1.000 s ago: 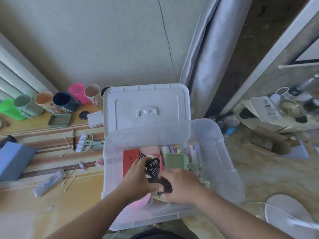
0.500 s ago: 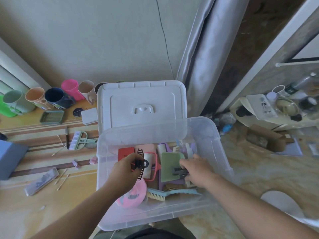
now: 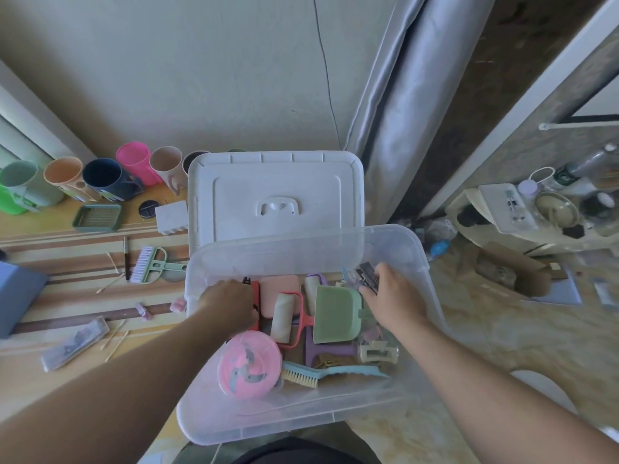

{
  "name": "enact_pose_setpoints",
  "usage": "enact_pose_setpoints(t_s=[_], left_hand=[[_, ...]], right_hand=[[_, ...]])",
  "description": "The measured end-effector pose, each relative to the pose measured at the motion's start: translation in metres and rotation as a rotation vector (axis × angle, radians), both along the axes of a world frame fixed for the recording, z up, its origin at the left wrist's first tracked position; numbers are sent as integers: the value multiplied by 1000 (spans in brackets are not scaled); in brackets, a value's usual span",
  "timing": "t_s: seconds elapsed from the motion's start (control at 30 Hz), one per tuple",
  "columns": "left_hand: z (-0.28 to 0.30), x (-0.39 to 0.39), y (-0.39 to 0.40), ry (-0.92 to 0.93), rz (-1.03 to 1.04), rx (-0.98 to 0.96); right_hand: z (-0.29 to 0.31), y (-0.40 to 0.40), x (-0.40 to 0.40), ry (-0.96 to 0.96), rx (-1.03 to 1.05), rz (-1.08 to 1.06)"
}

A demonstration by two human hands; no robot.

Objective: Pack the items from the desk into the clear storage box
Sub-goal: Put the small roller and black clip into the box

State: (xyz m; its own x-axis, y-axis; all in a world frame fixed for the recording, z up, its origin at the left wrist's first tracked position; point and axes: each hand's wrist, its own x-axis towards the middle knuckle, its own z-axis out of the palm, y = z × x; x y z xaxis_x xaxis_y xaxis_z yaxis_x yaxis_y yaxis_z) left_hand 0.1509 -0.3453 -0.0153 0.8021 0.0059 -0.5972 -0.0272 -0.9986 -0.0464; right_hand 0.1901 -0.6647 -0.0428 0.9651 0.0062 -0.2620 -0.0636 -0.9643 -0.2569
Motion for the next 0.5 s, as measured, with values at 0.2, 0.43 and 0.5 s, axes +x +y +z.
enact_pose_setpoints(t_s=[0.2,0.43,0.5], left_hand=[[-27,-2,6,-61,127,-102],[-38,-9,5,-209,177,-210],[-38,-10,6,-202,194,-225]], right_hand=[[-15,13,22,63,20,-124],[-23,5,5,152,29,-41],[-23,4,4,176,45,-36]])
